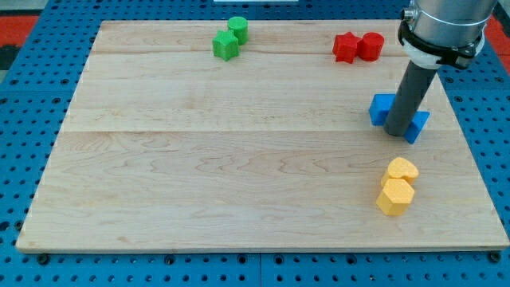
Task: Place the triangle below the blue cube
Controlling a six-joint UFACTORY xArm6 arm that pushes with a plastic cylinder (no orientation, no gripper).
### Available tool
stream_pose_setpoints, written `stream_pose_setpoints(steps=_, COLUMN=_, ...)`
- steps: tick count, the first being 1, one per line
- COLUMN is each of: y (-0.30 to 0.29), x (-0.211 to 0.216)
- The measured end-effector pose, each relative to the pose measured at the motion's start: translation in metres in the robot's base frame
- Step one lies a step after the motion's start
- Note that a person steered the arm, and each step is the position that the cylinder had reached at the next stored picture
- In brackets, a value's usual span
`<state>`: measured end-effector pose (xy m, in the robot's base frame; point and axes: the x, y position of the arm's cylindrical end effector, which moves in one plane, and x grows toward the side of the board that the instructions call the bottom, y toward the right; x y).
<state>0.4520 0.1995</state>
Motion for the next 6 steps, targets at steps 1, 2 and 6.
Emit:
stream_pose_setpoints(steps=1, y=0.004, x=0.02)
stream_pose_setpoints(steps=2, y=0.029, x=0.035)
stream_pose_setpoints(steps=6, y=0.017, x=0.006)
